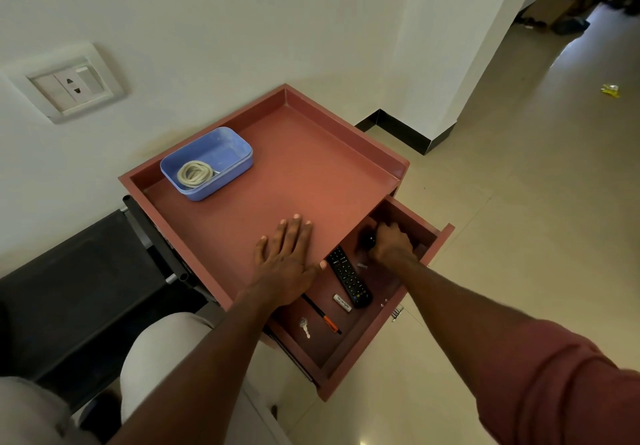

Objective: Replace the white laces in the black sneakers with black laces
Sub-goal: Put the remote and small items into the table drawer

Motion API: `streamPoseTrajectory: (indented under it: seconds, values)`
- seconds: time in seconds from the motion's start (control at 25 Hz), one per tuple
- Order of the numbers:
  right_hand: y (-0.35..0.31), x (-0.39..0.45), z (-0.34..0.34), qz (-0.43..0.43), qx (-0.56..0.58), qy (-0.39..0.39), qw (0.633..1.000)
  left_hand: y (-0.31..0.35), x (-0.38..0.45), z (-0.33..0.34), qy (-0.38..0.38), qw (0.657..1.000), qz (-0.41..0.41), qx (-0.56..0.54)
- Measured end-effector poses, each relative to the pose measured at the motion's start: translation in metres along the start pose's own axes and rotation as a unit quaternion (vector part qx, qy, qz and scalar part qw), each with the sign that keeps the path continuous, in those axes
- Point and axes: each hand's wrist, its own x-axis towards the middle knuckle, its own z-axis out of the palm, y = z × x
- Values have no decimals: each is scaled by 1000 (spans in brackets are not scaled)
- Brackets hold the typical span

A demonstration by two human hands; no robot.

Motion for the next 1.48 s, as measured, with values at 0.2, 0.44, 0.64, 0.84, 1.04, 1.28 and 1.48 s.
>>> streamPoseTrajectory:
  seconds: [0.2, 0.44, 0.64, 0.84, 1.04, 1.28, 1.48]
  values:
    - [11, 1, -7, -13, -28, -12, 999, -1, 2, 1, 4, 1000, 2, 1]
    - [27, -50, -75, -138, 72, 92, 984, 10, -1, -11, -26, 999, -20, 2]
    - [44, -105, -68, -274, -77, -31, 958, 75, -41, -2, -80, 996, -30, -13]
    - [36, -119, -55, -291, -161, 28, 943, 90, -73, 17, -68, 996, -36, 33]
    - [28, -109, -50, -300, -179, 51, 936, 75, -79, 26, -9, 997, -66, 46]
    - [-8, -83, -44, -367, -198, 92, 904, 35, -69, 11, 57, 988, -124, 76]
    - [-44, -79, -20, -352, -168, 120, 913, 25, -55, 0, 87, 984, -100, 116]
